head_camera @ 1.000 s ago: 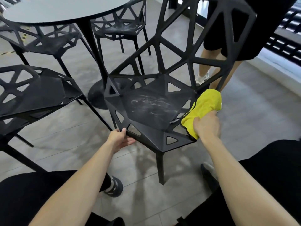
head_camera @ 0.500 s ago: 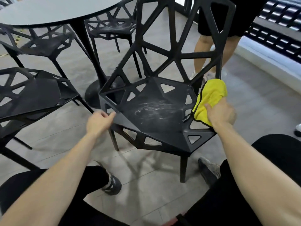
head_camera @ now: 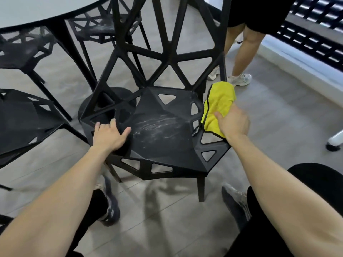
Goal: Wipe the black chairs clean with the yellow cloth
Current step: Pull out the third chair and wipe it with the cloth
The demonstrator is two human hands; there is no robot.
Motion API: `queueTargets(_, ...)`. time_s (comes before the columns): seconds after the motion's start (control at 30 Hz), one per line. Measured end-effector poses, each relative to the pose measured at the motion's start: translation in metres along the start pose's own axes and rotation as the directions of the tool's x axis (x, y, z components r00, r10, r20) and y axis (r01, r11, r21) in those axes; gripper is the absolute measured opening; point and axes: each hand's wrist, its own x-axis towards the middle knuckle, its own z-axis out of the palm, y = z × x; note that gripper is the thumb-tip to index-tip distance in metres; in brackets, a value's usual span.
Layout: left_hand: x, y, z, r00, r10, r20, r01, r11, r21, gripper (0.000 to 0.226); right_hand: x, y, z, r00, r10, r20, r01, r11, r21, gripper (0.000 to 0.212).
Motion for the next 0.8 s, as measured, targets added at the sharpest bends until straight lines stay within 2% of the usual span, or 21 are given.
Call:
queueTargets(0.17, -0.007, 0.002, 0.000, 0.999, -0.010, -0.033, 0.013, 0.994, 0.111, 0.108, 0.011, 0.000, 0.003, 1.000, -0.016, 0.017, 0.016, 1.000, -0.001, 0.052)
queueTargets(0.4, -0.079, -0.002, -0.015, 0.993, -0.106, 0.050, 0.098, 0.985, 0.140, 0.098, 0.002, 0.002, -0.003, 0.986, -0.136, 0.097, 0.135, 0.991, 0.016, 0.061)
queueTargets(0.5, -0.110, -0.013, -0.019, 0.977, -0.141, 0.158, 0.133, 0.989, 0.060, 0.095, -0.013, 0.003, -0.008, 0.974, -0.203, 0.101, 0.199, 0.979, 0.045, 0.071)
queueTargets(0.57, -0.116, -0.027, -0.023, 0.949, -0.137, 0.282, 0.133, 0.990, 0.034, 0.096, -0.025, 0.000, -0.010, 0.957, -0.256, 0.138, 0.243, 0.964, 0.105, 0.072)
queueTargets(0.63, -0.115, -0.033, -0.030, 0.891, -0.136, 0.434, 0.088, 0.988, 0.129, 0.091, -0.034, -0.006, -0.009, 0.933, -0.326, 0.154, 0.315, 0.945, 0.091, 0.071)
queueTargets(0.67, -0.115, -0.029, -0.039, 0.875, -0.132, 0.466, 0.054, 0.983, 0.176, 0.084, -0.039, -0.010, -0.007, 0.922, -0.366, 0.127, 0.360, 0.931, 0.065, 0.068)
queueTargets(0.73, -0.108, -0.009, -0.064, 0.922, -0.071, 0.379, 0.004, 0.985, 0.175, 0.064, -0.045, -0.019, -0.004, 0.899, -0.437, 0.034, 0.436, 0.900, 0.014, 0.060)
queueTargets(0.8, -0.091, 0.016, -0.091, 0.981, 0.045, 0.190, -0.063, 0.994, 0.088, 0.054, -0.047, -0.033, -0.003, 0.876, -0.480, -0.044, 0.478, 0.877, -0.054, 0.053)
